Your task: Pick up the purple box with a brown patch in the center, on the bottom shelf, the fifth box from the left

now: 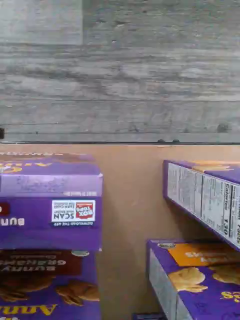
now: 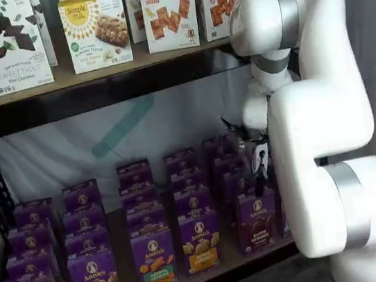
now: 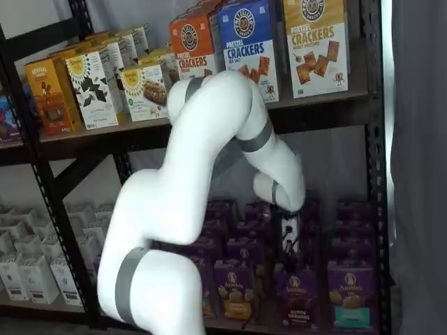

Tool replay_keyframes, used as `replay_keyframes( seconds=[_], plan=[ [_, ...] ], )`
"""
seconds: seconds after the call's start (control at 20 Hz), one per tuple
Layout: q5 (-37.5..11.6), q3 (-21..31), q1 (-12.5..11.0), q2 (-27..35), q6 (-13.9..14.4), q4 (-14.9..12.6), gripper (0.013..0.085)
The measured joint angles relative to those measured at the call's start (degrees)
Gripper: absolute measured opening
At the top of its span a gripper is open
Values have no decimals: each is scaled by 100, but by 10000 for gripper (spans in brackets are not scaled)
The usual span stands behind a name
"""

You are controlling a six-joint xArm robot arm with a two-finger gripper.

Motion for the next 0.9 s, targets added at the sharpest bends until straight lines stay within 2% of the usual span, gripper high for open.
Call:
replay_keyframes(
  seconds=[0.05, 0.15, 0.25, 0.55, 0.9],
  plan=[
    [-51, 31, 0, -9, 188, -207, 850],
    [-340, 292, 14, -115, 1144, -1298, 850],
    [-440, 437, 37, -178, 1384, -1545, 850],
    [-512, 624, 94, -209, 1460, -1565, 850],
    [-305, 283, 141, 116, 1460, -1508, 850]
  ],
)
